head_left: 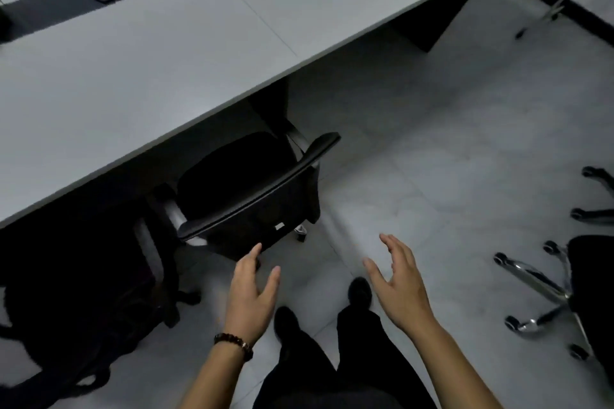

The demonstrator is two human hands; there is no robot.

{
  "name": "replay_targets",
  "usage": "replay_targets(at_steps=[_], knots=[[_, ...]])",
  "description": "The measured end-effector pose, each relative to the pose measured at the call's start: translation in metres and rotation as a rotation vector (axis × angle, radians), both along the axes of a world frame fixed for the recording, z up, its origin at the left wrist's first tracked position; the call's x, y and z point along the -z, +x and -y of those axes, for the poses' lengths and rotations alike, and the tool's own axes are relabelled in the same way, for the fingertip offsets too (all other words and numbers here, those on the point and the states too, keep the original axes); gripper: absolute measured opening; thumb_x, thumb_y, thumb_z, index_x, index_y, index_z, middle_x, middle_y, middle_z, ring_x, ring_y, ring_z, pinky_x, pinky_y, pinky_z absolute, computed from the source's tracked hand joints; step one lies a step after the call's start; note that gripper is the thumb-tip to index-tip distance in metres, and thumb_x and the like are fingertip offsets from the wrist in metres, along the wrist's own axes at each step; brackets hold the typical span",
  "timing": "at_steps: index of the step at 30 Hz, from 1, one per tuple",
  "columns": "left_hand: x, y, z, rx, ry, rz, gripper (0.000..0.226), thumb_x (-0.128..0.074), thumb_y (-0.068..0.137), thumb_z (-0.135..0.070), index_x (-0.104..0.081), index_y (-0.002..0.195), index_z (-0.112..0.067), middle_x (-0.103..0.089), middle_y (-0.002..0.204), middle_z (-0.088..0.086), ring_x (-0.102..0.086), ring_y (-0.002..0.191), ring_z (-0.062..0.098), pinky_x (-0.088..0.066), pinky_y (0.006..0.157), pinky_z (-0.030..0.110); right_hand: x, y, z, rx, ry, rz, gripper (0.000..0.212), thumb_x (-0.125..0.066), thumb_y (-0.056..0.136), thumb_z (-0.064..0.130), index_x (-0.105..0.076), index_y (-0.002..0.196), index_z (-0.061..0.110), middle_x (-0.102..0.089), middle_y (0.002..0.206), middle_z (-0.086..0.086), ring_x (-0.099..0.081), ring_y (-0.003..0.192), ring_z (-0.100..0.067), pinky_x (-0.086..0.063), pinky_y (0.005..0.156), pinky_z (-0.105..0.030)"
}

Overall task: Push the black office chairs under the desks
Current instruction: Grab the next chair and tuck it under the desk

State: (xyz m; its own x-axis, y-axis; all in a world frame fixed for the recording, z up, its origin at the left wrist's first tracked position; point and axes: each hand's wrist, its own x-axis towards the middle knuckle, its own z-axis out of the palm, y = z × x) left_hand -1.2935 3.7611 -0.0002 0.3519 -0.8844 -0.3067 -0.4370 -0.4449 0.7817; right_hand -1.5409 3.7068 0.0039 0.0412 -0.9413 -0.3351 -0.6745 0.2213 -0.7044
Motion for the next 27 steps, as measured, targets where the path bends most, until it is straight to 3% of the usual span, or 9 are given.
replay_targets(at_steps=[5, 7, 10, 13, 18, 21, 23, 25, 27], knots=[[0.013, -0.084, 0.025, 0.368, 0.065, -0.071, 0.056, -0.056, 0.092, -0.030, -0.035, 0.143, -0.019, -0.041, 0.140, -0.001, -0.041, 0.122, 0.006, -0.037, 0.097, 0.020, 0.002, -0.095, -0.083, 0.390, 0.073, -0.030, 0.060, -0.059, 0.093, 0.041, -0.033, 0.146, 0.032, -0.031, 0.147, 0.015, -0.036, 0.137, -0.009, -0.036, 0.111, -0.036], [-0.002, -0.126, 0.048, 0.461, 0.006, -0.093, 0.053, -0.058, 0.092, -0.025, -0.039, 0.140, -0.015, -0.044, 0.136, 0.001, -0.046, 0.118, 0.008, -0.038, 0.089, 0.014, -0.012, -0.134, -0.099, 0.525, 0.008, -0.051, 0.059, -0.059, 0.093, 0.041, -0.034, 0.146, 0.032, -0.032, 0.144, 0.016, -0.037, 0.135, -0.009, -0.037, 0.111, -0.038], [-0.036, -0.198, 0.073, 0.592, -0.137, -0.113, 0.048, -0.058, 0.091, -0.023, -0.042, 0.137, -0.018, -0.047, 0.127, -0.003, -0.050, 0.114, 0.010, -0.045, 0.090, 0.027, -0.039, -0.195, -0.117, 0.701, -0.134, -0.057, 0.058, -0.057, 0.093, 0.043, -0.035, 0.146, 0.031, -0.034, 0.144, 0.015, -0.039, 0.134, -0.008, -0.038, 0.111, -0.040], [-0.068, -0.279, 0.078, 0.725, -0.252, -0.130, 0.046, -0.057, 0.092, -0.025, -0.042, 0.135, -0.021, -0.047, 0.128, -0.008, -0.049, 0.112, 0.003, -0.042, 0.087, 0.023, -0.062, -0.258, -0.136, 0.841, -0.273, -0.047, 0.057, -0.058, 0.092, 0.041, -0.038, 0.144, 0.031, -0.038, 0.144, 0.010, -0.044, 0.131, -0.013, -0.040, 0.108, -0.038], [-0.075, -0.419, 0.048, 0.828, -0.307, -0.126, 0.044, -0.057, 0.091, -0.029, -0.043, 0.132, -0.026, -0.047, 0.127, -0.012, -0.048, 0.111, -0.007, -0.043, 0.087, 0.020, -0.053, -0.371, -0.177, 0.917, -0.338, -0.016, 0.057, -0.058, 0.094, 0.035, -0.036, 0.145, 0.030, -0.038, 0.142, 0.013, -0.043, 0.127, -0.005, -0.039, 0.098, -0.023], [-0.058, -0.498, 0.017, 0.869, -0.238, -0.123, 0.047, -0.059, 0.090, -0.028, -0.040, 0.133, -0.027, -0.045, 0.131, -0.011, -0.049, 0.112, 0.000, -0.047, 0.093, 0.031, -0.036, -0.437, -0.208, 0.947, -0.281, -0.008, 0.057, -0.059, 0.094, 0.032, -0.034, 0.145, 0.030, -0.034, 0.133, 0.021, -0.041, 0.121, 0.001, -0.034, 0.093, -0.012], [-0.048, -0.545, 0.000, 0.944, -0.196, -0.094, 0.051, -0.060, 0.090, -0.027, -0.038, 0.136, -0.025, -0.042, 0.133, -0.010, -0.049, 0.116, 0.005, -0.047, 0.090, 0.024, -0.029, -0.477, -0.227, 0.959, -0.253, -0.017, 0.056, -0.060, 0.095, 0.029, -0.034, 0.144, 0.031, -0.034, 0.134, 0.021, -0.038, 0.120, 0.005, -0.032, 0.086, -0.002], [-0.046, -0.589, -0.009, 1.022, -0.178, -0.056, 0.056, -0.059, 0.090, -0.030, -0.035, 0.140, -0.024, -0.039, 0.135, -0.009, -0.047, 0.119, 0.005, -0.040, 0.078, 0.009, -0.027, -0.516, -0.241, 0.989, -0.225, -0.033, 0.057, -0.060, 0.094, 0.026, -0.034, 0.145, 0.029, -0.035, 0.139, 0.016, -0.038, 0.123, 0.003, -0.033, 0.088, -0.003], [-0.051, -0.628, -0.011, 1.052, -0.158, -0.061, 0.058, -0.058, 0.090, -0.031, -0.033, 0.142, -0.024, -0.039, 0.136, -0.009, -0.046, 0.119, 0.003, -0.036, 0.073, 0.005, -0.029, -0.554, -0.250, 1.048, -0.207, -0.043, 0.058, -0.062, 0.094, 0.025, -0.035, 0.146, 0.026, -0.037, 0.144, 0.010, -0.040, 0.129, -0.004, -0.035, 0.096, -0.015]])
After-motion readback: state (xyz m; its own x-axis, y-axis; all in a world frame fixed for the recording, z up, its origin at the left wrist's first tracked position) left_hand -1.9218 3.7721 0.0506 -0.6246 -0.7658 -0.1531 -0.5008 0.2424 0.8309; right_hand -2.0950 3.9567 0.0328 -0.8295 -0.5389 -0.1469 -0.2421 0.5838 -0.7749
